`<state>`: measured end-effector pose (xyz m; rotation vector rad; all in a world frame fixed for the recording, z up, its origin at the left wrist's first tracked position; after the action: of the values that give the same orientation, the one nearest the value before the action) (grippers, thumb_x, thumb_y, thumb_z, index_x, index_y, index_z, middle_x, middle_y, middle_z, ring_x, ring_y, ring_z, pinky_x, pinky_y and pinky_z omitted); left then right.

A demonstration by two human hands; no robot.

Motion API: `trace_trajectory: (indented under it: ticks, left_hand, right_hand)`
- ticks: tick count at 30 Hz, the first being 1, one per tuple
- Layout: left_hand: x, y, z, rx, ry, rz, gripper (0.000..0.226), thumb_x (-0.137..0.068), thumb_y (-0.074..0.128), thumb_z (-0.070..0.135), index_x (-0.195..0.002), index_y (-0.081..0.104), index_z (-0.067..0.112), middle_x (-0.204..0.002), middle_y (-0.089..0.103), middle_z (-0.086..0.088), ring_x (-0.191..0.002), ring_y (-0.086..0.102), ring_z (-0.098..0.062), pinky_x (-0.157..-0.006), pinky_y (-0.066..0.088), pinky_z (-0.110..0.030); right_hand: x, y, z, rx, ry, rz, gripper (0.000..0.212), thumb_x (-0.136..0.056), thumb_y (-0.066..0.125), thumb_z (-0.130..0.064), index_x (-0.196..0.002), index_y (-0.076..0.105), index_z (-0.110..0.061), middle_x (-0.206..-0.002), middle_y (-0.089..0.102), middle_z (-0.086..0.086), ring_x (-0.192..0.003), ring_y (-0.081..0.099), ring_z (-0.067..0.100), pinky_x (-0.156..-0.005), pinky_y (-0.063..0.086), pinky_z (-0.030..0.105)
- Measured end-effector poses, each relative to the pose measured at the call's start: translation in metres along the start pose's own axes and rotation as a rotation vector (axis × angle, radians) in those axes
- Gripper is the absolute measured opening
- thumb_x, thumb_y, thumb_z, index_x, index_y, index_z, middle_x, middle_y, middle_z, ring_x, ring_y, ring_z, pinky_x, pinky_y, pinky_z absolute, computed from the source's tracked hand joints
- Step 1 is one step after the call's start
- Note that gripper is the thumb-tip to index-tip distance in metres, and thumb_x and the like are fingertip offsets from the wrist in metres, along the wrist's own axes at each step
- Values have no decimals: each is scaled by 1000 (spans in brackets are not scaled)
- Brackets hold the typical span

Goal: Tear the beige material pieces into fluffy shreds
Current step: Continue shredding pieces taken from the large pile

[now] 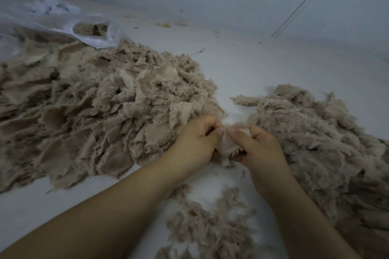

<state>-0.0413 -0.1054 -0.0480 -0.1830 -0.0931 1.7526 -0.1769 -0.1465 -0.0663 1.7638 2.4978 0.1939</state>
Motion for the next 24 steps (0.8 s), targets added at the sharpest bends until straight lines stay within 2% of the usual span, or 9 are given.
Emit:
trace_trajectory:
  ticks: [3,6,8,13,16,19,22,23,24]
  left_hand:
    - [0,-7,0,104,-9,114,20,-100,54,20,-85,54,7,-57,56,-5,-42,53,-15,-38,43,-25]
    - [1,-2,-3,207,-84,10,32,-91,64,30,-93,57,-1,-58,61,-12,-39,54,-19,-38,41,-25]
    - [3,3,-7,248,-133,-62,33,-88,69,20,-94,56,-10,-64,61,-20,-38,53,-19,-37,41,-24]
    - [0,0,-9,274,-132,-70,15,-86,69,-1,-87,58,-11,-56,63,-14,-38,52,-17,-37,40,-22]
    - [2,0,-7,207,-161,-140,15,-84,69,-5,-78,59,4,-52,61,-11,-34,48,-15,-35,36,-19]
    - [7,1,-8,61,-261,-372,20,-82,63,-10,-75,65,9,-51,61,-9,-32,47,-11,-34,34,-16]
    - [23,7,1,-11,-287,-751,11,-85,72,9,-79,66,1,-57,65,-10,-33,50,-10,-33,35,-15]
    - [22,7,3,-34,-263,-744,28,-85,75,23,-80,65,-3,-58,65,-10,-33,49,-10,-33,33,-15]
    - [17,6,3,-44,-258,-630,45,-82,75,37,-82,62,-6,-58,64,-10,-32,48,-12,-33,31,-16]
  right_hand:
    - [2,2,0,-14,29,16,6,-86,73,-8,-88,77,-12,-84,76,17,-71,72,29,-64,62,40]
    - [2,1,-1,-82,36,59,8,-87,71,-7,-93,72,-1,-73,72,12,-58,65,20,-57,57,32]
    - [2,-2,-2,-124,29,79,10,-91,67,-7,-96,68,2,-74,68,16,-60,62,26,-57,56,34]
    - [5,3,-5,-106,-6,-6,31,-94,67,-17,-88,62,12,-69,62,29,-61,63,40,-63,58,45]
    - [3,-5,-2,-91,23,147,27,-95,66,-18,-79,73,3,-76,70,26,-66,68,36,-62,60,40]
    - [1,-8,1,-165,67,205,28,-95,66,-18,-71,77,-9,-74,70,17,-66,66,28,-61,59,34]
    - [1,-6,0,-107,54,187,24,-93,68,-23,-76,80,-13,-80,75,14,-70,69,24,-62,58,31]
    - [1,-6,0,-99,46,176,23,-93,68,-23,-77,81,-15,-81,76,12,-72,70,22,-61,58,30]
    - [1,-4,-1,-105,40,153,23,-94,67,-23,-76,81,-16,-80,76,11,-72,71,22,-61,58,30]
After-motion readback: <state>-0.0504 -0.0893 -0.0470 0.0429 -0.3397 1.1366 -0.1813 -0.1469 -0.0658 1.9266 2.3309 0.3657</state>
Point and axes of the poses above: each hand's wrist, its own x-axis away from the middle knuckle, its own y-axis out of the palm, z = x × y, the point moved 5 cm from there along -x, towards the middle knuckle
